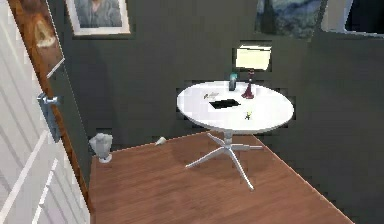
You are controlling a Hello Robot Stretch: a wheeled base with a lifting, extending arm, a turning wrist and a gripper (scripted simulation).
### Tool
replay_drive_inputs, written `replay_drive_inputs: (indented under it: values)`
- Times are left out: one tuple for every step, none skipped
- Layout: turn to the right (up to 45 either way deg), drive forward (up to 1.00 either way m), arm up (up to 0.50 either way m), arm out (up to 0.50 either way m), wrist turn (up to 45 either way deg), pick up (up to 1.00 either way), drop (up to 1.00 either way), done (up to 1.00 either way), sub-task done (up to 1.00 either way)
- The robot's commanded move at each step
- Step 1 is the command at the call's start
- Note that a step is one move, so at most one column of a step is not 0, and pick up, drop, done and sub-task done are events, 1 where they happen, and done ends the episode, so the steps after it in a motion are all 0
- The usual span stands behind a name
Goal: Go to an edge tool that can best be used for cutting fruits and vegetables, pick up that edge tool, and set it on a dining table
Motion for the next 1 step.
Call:
replay_drive_inputs:
  values:
    - [-15.0,0.00,0.00,0.00,0.0,0.00,0.00,0.00,0.00]
